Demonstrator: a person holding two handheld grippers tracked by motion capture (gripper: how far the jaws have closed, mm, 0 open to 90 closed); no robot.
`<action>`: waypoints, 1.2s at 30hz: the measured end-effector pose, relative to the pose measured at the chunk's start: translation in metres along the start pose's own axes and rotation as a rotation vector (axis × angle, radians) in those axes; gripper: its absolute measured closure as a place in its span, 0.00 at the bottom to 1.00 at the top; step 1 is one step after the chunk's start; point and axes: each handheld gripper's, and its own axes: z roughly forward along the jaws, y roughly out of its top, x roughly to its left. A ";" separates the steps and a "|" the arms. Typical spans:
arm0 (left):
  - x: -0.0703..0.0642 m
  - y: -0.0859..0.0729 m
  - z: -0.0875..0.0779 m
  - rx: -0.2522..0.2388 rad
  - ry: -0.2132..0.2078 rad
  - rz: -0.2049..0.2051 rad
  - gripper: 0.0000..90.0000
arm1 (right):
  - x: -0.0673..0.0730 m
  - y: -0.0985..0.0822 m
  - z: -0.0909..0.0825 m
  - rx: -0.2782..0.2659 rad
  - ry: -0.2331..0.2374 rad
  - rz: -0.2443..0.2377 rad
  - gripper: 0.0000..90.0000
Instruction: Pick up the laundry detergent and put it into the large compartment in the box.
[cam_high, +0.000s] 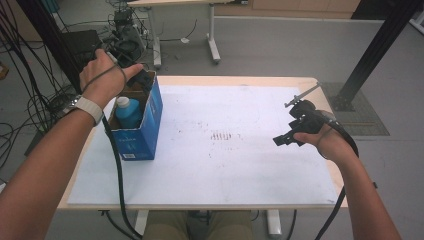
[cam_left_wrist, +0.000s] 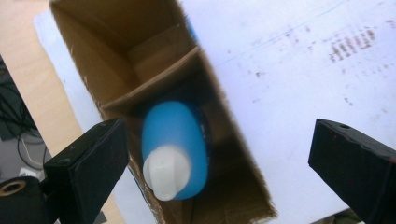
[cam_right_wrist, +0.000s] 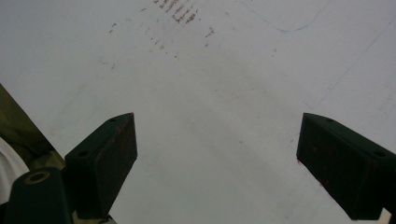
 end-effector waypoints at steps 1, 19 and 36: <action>-0.001 0.001 -0.002 -0.002 -0.002 0.011 0.06 | 0.000 0.000 0.000 0.000 -0.001 0.000 0.14; -0.038 0.024 -0.032 -0.018 -0.066 0.286 0.05 | 0.000 -0.004 -0.006 -0.001 -0.010 0.013 0.14; -0.075 0.046 -0.031 0.010 -0.089 0.496 0.06 | 0.002 -0.011 -0.012 -0.003 -0.023 0.030 0.14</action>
